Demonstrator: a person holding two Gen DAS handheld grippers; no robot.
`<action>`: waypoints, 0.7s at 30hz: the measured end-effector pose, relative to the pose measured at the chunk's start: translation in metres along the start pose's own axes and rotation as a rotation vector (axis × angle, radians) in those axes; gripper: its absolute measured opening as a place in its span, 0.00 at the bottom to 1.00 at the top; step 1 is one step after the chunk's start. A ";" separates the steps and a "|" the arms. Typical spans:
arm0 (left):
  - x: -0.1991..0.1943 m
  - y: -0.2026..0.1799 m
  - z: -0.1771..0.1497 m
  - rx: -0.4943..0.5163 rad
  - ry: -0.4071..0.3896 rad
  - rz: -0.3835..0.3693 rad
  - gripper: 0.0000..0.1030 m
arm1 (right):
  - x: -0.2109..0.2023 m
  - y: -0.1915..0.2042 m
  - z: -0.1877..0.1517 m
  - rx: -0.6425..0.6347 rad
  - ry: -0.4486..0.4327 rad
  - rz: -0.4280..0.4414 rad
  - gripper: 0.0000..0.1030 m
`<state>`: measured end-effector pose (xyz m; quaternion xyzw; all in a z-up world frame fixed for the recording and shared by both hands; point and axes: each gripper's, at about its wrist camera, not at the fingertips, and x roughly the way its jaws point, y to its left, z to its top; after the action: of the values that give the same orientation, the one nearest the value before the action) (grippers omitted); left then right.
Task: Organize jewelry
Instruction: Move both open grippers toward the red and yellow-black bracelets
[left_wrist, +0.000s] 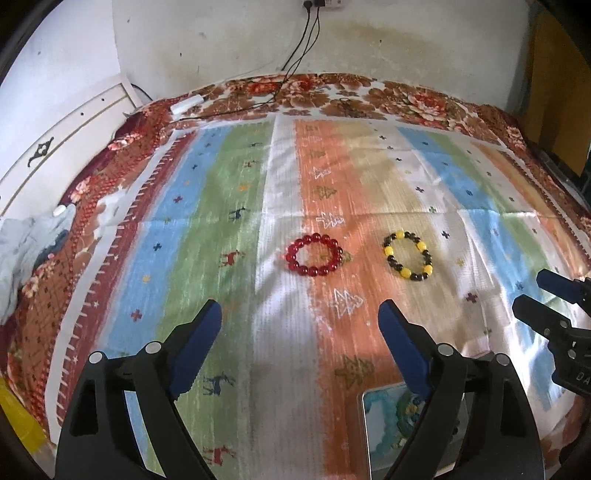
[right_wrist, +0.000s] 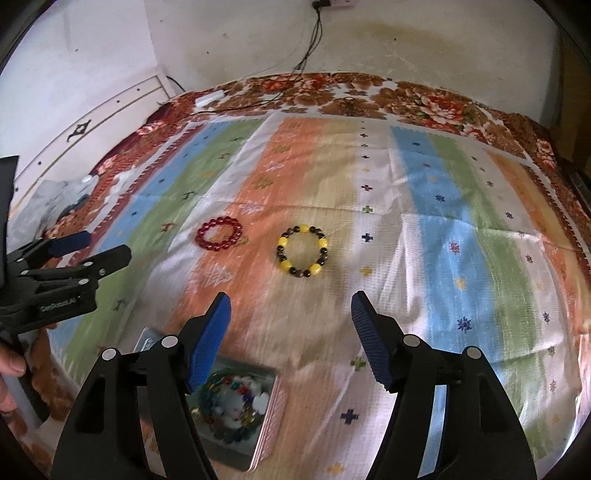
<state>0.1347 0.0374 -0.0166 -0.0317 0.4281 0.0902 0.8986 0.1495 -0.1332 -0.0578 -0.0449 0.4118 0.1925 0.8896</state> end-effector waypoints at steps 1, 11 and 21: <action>0.001 0.000 0.001 -0.006 0.003 -0.006 0.83 | 0.003 -0.002 0.002 0.011 0.007 -0.001 0.65; 0.006 -0.002 0.003 -0.023 0.006 -0.023 0.85 | 0.016 -0.008 0.009 0.026 0.009 -0.009 0.65; 0.032 0.004 0.017 -0.031 0.030 0.008 0.85 | 0.047 -0.015 0.019 0.056 0.052 -0.012 0.65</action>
<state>0.1664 0.0484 -0.0311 -0.0455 0.4404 0.0998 0.8911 0.1961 -0.1286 -0.0816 -0.0274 0.4397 0.1746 0.8806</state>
